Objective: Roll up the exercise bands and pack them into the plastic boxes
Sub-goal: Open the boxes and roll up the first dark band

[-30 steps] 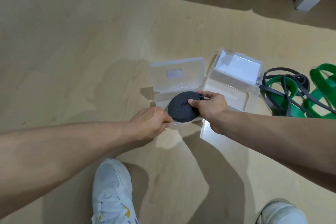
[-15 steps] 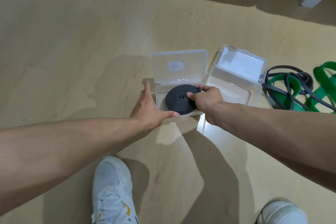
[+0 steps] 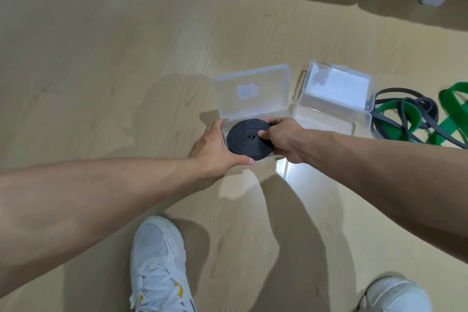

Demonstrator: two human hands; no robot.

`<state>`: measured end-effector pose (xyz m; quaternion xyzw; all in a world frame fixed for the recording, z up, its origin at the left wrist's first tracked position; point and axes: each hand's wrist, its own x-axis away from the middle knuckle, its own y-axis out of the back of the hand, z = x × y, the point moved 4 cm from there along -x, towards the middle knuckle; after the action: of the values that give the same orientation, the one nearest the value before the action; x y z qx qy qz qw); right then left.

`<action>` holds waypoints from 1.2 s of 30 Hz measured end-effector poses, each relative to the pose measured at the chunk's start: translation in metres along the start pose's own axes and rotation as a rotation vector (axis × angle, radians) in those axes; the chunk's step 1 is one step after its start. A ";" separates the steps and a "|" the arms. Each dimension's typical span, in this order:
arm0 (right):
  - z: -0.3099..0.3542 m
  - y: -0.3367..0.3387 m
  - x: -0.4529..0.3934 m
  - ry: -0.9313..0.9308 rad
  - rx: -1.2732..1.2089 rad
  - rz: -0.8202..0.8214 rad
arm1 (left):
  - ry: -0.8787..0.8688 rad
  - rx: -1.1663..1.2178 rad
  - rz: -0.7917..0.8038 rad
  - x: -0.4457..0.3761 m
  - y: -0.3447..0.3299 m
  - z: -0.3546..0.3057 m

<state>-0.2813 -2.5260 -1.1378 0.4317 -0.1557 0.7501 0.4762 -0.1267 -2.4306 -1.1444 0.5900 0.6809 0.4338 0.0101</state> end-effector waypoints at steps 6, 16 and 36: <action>0.016 0.006 0.005 0.047 0.326 0.096 | 0.025 0.011 -0.080 0.008 0.002 0.000; 0.018 0.014 0.019 0.302 0.750 0.316 | -0.009 -0.071 -0.125 0.010 0.008 -0.004; 0.016 0.020 0.014 0.248 0.901 0.408 | -0.054 -0.014 -0.012 0.011 0.010 -0.004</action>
<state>-0.2933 -2.5381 -1.1136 0.4629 0.1599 0.8660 0.1013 -0.1244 -2.4244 -1.1308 0.5974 0.6808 0.4223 0.0353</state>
